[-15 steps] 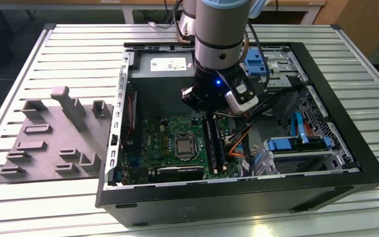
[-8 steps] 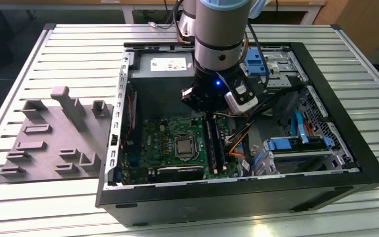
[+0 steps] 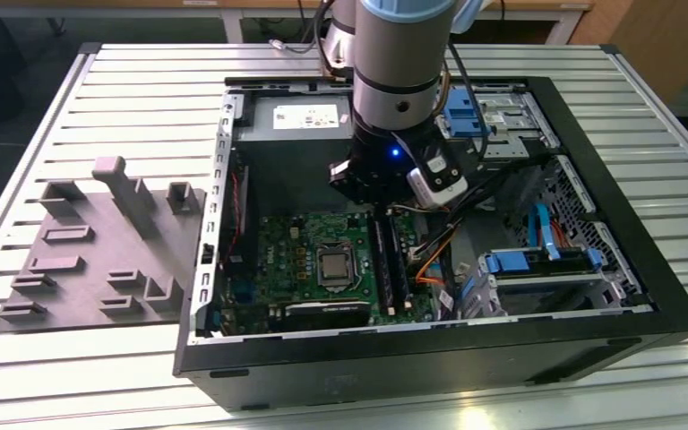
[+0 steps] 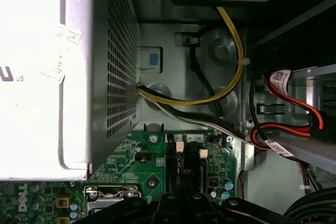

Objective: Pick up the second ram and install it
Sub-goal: 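Press down the second ram until it locks into place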

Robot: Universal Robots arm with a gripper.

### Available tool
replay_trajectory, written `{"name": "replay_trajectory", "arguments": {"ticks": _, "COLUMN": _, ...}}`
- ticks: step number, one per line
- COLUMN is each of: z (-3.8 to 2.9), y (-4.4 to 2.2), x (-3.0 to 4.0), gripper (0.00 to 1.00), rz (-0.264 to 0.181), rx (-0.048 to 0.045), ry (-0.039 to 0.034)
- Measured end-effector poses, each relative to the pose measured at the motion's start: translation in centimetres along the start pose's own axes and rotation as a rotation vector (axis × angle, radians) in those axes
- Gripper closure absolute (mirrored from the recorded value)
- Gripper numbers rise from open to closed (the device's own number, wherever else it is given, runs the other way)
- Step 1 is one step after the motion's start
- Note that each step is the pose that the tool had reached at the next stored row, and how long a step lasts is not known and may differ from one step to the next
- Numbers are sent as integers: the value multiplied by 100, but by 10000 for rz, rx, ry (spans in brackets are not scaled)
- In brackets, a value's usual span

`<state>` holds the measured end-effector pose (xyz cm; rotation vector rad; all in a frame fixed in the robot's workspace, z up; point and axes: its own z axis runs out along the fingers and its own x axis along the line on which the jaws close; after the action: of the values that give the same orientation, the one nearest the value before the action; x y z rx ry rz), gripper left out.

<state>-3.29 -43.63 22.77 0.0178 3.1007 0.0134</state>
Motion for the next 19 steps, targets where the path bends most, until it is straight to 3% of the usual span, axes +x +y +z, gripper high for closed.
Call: {"name": "replay_trajectory", "arguments": {"ticks": 19, "z": 46, "y": 2, "x": 2, "gripper": 89, "rz": 0, "rx": 0, "ry": 0}}
